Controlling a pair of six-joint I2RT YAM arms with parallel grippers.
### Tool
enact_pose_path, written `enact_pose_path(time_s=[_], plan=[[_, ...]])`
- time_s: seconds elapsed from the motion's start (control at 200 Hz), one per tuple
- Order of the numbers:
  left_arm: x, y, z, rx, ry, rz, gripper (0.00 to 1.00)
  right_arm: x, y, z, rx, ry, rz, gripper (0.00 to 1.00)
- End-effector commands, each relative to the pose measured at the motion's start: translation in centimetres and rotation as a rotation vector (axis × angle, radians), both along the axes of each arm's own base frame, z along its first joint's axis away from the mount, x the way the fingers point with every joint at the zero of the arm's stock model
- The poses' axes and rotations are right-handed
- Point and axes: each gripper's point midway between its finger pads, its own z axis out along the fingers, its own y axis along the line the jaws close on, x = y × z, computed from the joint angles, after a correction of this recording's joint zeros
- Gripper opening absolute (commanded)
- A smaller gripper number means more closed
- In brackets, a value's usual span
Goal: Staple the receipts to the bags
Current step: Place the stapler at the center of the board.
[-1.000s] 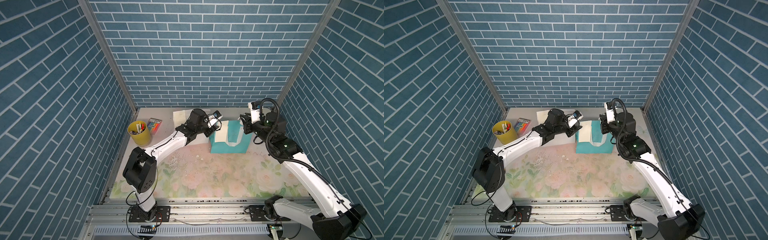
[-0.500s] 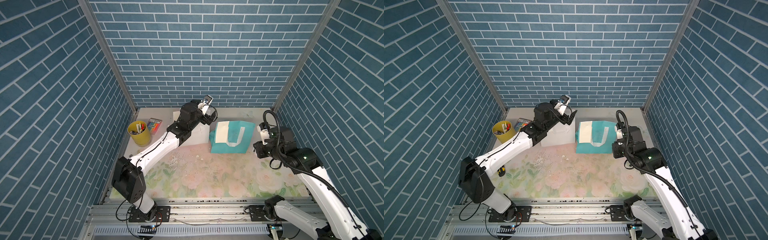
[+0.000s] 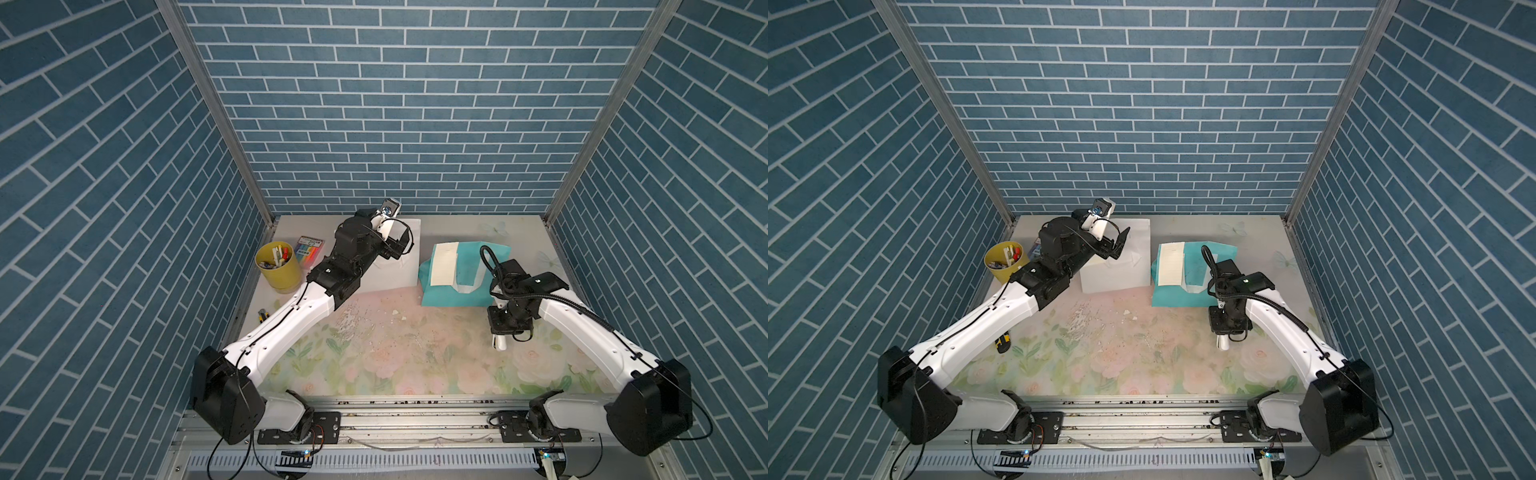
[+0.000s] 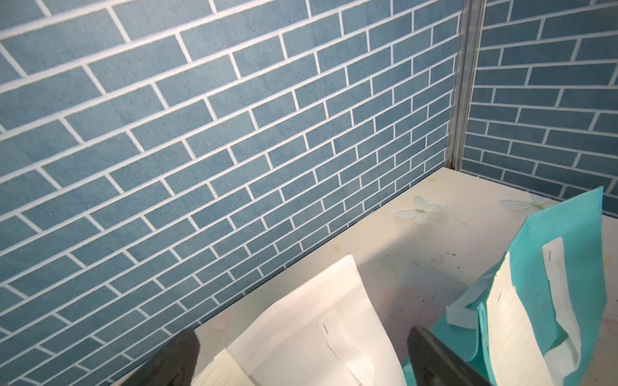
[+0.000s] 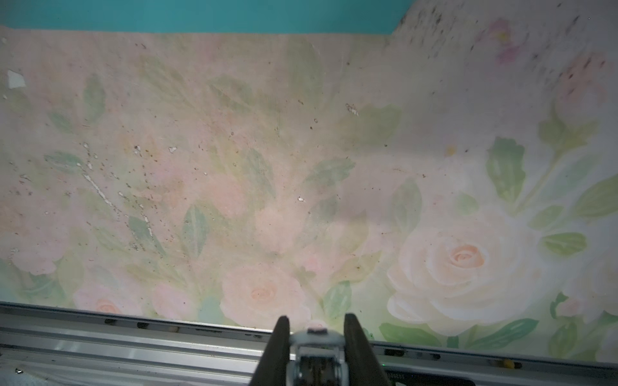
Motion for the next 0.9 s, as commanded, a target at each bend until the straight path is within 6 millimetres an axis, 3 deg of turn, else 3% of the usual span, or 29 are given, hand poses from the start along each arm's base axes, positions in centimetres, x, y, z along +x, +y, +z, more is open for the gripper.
enact_pose_path(time_s=[0.0,0.275,0.63,0.7,0.78,0.895], plan=[[-0.7,1.6,-0.4,0.009,0.017,0.032,0.99,-0.5,0.1,-1.4,-0.008,0.079,-0.061,0.00],[-1.4,3.5,-1.6,0.024,0.036,0.060,0.99,0.0,0.4,-4.8,-0.075,0.217,-0.026,0.00],[-1.8,4.5,-2.1,0.029,0.043,0.071,0.99,1.9,1.1,-7.8,-0.098,0.265,-0.017,0.00],[-2.0,4.9,-1.8,0.025,0.024,0.083,0.99,2.0,1.2,-8.2,-0.100,0.269,-0.016,0.06],[-2.2,5.2,-1.5,0.023,0.007,0.088,0.99,2.3,1.2,-8.3,-0.105,0.260,-0.017,0.21],[-2.4,5.3,-1.5,0.031,0.007,0.087,0.99,2.6,1.4,-7.8,-0.089,0.235,-0.016,0.30]])
